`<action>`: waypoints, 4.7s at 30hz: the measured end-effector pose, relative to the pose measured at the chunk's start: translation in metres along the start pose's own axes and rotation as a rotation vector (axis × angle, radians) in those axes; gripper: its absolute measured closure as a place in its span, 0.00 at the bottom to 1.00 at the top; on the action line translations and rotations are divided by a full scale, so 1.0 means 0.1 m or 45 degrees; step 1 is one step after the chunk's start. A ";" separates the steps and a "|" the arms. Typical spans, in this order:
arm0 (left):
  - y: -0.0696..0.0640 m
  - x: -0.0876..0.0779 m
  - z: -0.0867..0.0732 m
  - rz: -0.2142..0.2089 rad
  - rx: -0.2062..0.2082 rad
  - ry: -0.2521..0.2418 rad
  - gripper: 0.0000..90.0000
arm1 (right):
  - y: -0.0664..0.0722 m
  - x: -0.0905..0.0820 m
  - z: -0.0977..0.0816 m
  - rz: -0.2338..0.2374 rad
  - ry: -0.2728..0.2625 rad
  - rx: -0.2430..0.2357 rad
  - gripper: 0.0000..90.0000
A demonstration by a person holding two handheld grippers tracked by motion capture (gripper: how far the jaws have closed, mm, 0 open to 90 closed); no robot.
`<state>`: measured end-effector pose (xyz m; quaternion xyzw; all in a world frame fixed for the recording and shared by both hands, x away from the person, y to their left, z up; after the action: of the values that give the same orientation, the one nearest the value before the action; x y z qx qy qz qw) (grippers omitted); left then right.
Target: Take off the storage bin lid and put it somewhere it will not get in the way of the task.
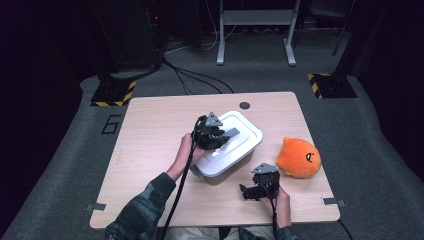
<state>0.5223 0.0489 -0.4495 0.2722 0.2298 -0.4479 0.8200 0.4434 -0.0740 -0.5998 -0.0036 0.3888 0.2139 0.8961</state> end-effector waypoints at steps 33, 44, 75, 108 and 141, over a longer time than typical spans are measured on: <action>0.22 -0.33 0.08 0.082 0.008 -0.034 0.74 | 0.00 0.00 0.00 0.000 0.001 -0.002 0.00; 0.35 -0.44 0.02 0.123 -0.006 -0.028 0.74 | 0.00 0.00 0.00 0.000 0.002 -0.002 0.00; 0.85 -0.90 -0.35 0.272 -0.132 -0.032 0.74 | 0.00 0.00 0.00 0.000 0.002 -0.001 0.00; 1.32 -1.34 -0.91 0.434 -0.264 0.022 0.74 | 0.00 0.00 0.00 0.001 -0.001 -0.004 0.00; 1.57 -1.21 -1.55 0.497 -0.413 0.138 0.74 | 0.00 0.00 0.00 0.003 0.001 -0.007 0.00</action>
<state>0.5775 0.2945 -0.4523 0.1998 0.2856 -0.2233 0.9103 0.4436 -0.0742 -0.5998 -0.0055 0.3886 0.2159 0.8957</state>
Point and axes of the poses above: each handheld gripper's, and its own axes: x roughly forward along the jaws, z roughly out of its top, y roughly to its left, the point moved 10 cm from there along x, roughly forward along the jaws, and after that the axes turned 13 degrees about x, right-handed, at the moved point
